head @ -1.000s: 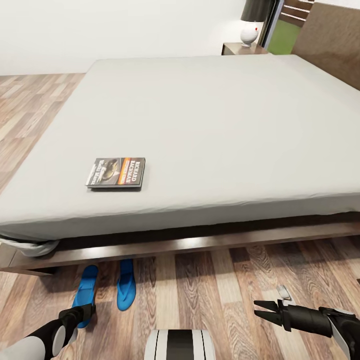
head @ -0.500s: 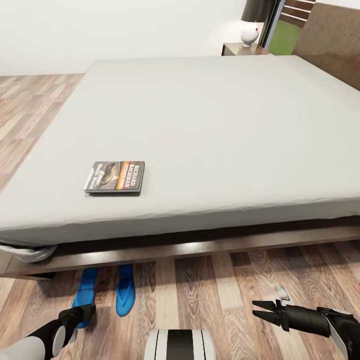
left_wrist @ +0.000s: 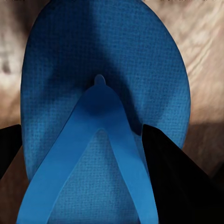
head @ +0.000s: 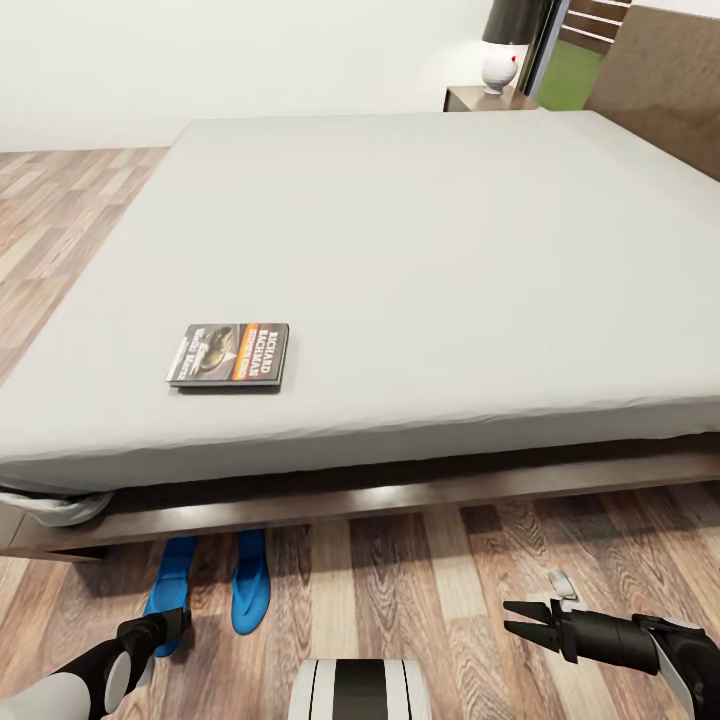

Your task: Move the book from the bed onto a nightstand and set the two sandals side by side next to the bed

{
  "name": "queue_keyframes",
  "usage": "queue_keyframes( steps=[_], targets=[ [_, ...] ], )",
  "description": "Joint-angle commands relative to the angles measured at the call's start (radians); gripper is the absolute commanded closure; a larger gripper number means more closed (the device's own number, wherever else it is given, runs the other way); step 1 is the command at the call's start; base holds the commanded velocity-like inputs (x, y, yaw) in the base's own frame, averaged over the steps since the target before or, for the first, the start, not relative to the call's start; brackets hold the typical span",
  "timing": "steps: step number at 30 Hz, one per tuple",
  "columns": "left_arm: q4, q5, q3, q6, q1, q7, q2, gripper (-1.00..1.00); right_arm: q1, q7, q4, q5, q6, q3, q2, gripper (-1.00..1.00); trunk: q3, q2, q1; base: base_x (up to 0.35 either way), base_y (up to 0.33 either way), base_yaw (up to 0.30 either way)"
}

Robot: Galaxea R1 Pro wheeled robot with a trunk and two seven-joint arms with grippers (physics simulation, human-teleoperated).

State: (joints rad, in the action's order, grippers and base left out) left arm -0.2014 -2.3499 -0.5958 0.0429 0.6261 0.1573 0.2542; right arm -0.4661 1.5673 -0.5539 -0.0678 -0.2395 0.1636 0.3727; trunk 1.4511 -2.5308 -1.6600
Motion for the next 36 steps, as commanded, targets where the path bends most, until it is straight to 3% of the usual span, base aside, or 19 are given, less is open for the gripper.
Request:
queue_keyframes(
  steps=[1, 36],
  targets=[
    [-0.003, -0.006, -0.001, 0.005, 0.0, 0.004, 0.0, 1.0, 0.0, 0.003, 0.0, -0.001, -0.011, 0.001, 0.0, -1.0, 0.001, 0.0, 0.0, 0.0, 0.0, 0.0],
    [-0.003, -0.006, -0.001, 0.005, 0.0, 0.005, 0.0, 1.0, 0.0, 0.003, 0.0, -0.001, -0.012, 0.0, -0.009, -1.0, 0.001, 0.0, 0.0, 0.04, -0.001, 0.0]
  ],
)
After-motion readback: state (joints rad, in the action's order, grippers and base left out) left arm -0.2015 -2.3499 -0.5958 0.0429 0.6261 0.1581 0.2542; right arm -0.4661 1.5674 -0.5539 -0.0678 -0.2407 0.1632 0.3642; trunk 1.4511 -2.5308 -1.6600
